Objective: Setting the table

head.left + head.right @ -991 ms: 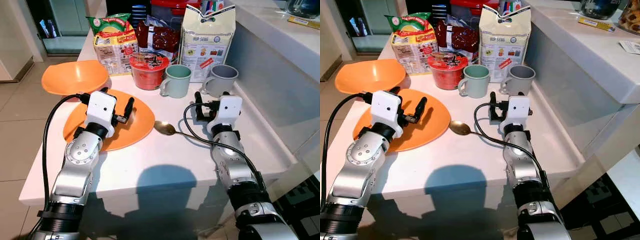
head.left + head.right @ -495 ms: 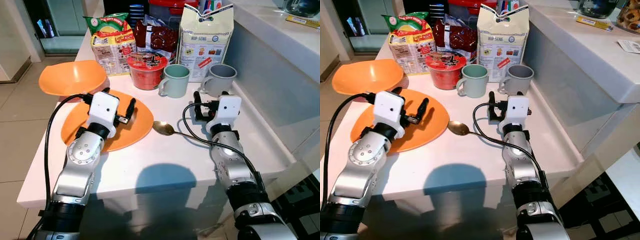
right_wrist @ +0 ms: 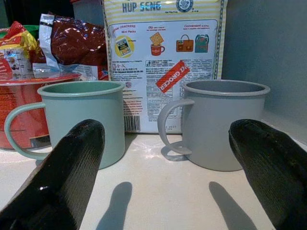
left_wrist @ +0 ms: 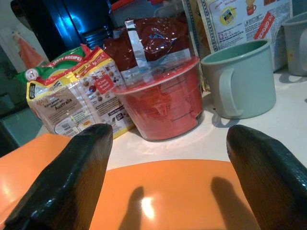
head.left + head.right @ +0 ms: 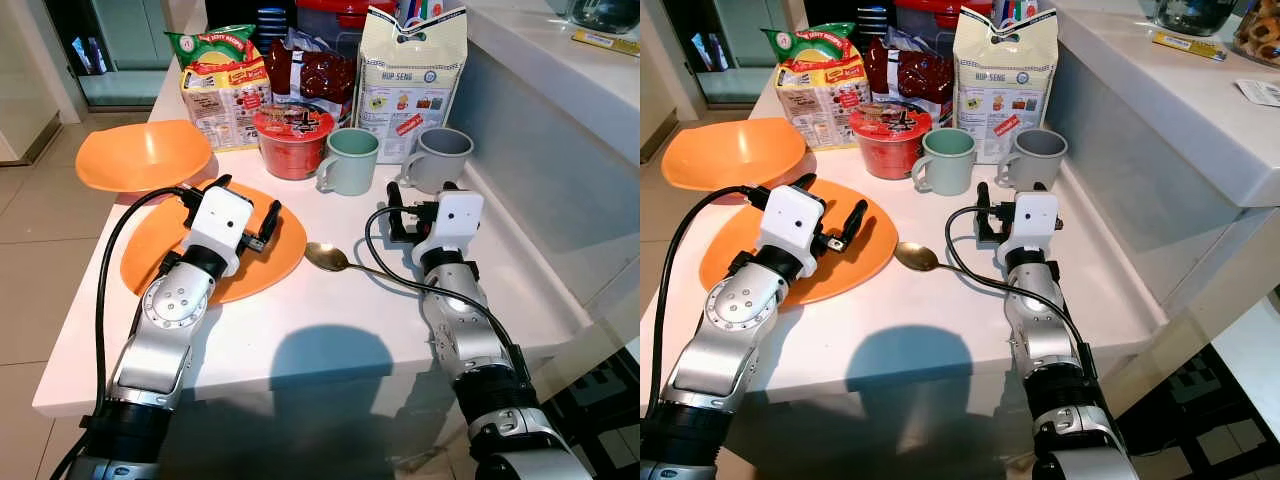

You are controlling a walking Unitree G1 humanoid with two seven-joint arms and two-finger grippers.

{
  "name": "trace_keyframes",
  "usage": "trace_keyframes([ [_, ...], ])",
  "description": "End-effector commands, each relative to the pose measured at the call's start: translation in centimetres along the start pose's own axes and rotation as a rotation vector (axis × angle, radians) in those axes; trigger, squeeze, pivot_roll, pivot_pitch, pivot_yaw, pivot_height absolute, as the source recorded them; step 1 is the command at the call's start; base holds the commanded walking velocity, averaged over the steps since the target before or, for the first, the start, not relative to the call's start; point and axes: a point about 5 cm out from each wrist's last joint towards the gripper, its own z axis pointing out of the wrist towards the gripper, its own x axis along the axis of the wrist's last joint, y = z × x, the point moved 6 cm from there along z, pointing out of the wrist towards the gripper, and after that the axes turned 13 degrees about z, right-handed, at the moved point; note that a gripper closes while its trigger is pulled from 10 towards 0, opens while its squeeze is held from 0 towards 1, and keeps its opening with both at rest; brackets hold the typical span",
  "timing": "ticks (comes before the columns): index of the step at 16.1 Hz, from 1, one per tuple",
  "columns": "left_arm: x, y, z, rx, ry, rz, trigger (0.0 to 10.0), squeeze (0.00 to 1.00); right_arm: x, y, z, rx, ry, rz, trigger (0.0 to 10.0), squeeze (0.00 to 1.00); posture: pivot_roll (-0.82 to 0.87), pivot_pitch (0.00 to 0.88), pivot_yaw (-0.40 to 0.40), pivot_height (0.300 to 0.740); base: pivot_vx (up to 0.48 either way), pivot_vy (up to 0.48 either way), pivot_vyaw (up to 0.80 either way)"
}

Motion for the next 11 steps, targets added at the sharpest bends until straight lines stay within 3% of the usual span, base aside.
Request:
trace_keyframes([
  [1, 0.48, 0.27, 0.46, -0.018, 0.018, 0.019, 10.0, 0.00, -1.76, 0.21, -0.84, -0.006, -0.061, -0.012, 10.0, 0.00, 0.16, 0.000, -0.009, 0.740, 0.000, 0.000, 0.00],
  [6, 0.31, 0.57, 0.68, -0.024, 0.011, 0.013, 10.0, 0.00, -1.97, 0.80, -1.32, -0.015, -0.067, -0.028, 10.0, 0.00, 0.15, 0.000, -0.006, 0.740, 0.000, 0.000, 0.00],
  [11, 0.35, 1.01, 0.90, -0.014, 0.012, -0.028, 10.0, 0.00, -1.86, 0.10, -1.02, 0.009, -0.071, -0.040, 10.0, 0.00, 0.15, 0.000, -0.021, 0.740, 0.000, 0.000, 0.00],
])
